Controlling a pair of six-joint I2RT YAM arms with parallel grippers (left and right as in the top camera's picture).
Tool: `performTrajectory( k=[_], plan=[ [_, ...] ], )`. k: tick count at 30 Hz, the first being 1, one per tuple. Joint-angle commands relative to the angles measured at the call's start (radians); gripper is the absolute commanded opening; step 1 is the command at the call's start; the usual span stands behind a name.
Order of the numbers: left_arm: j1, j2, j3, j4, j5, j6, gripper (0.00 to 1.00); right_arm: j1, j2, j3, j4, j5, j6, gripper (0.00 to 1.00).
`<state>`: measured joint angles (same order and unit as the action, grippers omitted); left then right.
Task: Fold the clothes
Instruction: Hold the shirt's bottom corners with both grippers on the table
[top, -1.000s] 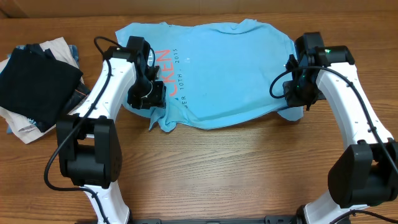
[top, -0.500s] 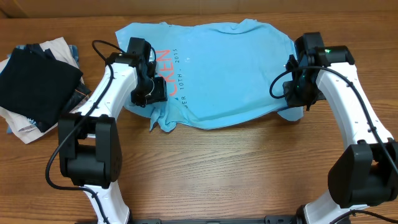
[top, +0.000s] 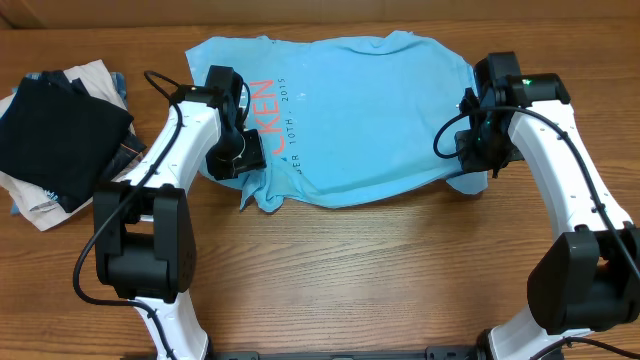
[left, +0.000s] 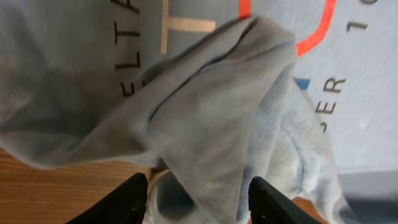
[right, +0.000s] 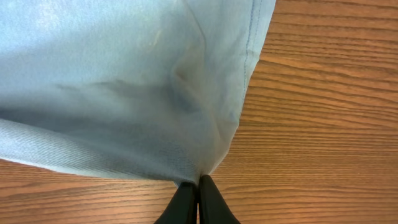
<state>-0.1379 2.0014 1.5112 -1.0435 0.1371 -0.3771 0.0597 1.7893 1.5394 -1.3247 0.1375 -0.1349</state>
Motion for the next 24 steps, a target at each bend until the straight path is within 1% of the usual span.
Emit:
performTrajectory(
  k=[1, 4, 6, 12, 14, 16, 24],
  plan=[
    [-0.006, 0.007, -0.005, 0.039, -0.014, -0.048, 0.55, -0.005, -0.005, -0.002, 0.003, -0.001, 0.004, 0.04],
    [-0.007, 0.007, -0.005, 0.078, -0.014, -0.055, 0.54, -0.005, -0.005, -0.002, 0.003, -0.001, 0.004, 0.04],
    [-0.007, 0.007, -0.005, 0.092, -0.013, -0.059, 0.52, -0.005, -0.005, -0.002, 0.003, -0.001, 0.005, 0.04],
    [-0.007, 0.007, -0.006, 0.075, -0.006, -0.107, 0.52, -0.005, -0.005, -0.002, 0.003, -0.001, 0.004, 0.04],
    [-0.007, 0.007, -0.006, 0.053, -0.006, -0.138, 0.52, -0.005, -0.005, -0.002, 0.003, -0.001, 0.004, 0.04],
    [-0.007, 0.007, -0.012, 0.032, -0.006, -0.195, 0.52, -0.005, -0.005, -0.002, 0.004, -0.001, 0.004, 0.04],
    [-0.007, 0.007, -0.067, 0.116, -0.006, -0.231, 0.51, -0.005, -0.005, -0.002, 0.003, -0.001, 0.004, 0.04]
  ],
)
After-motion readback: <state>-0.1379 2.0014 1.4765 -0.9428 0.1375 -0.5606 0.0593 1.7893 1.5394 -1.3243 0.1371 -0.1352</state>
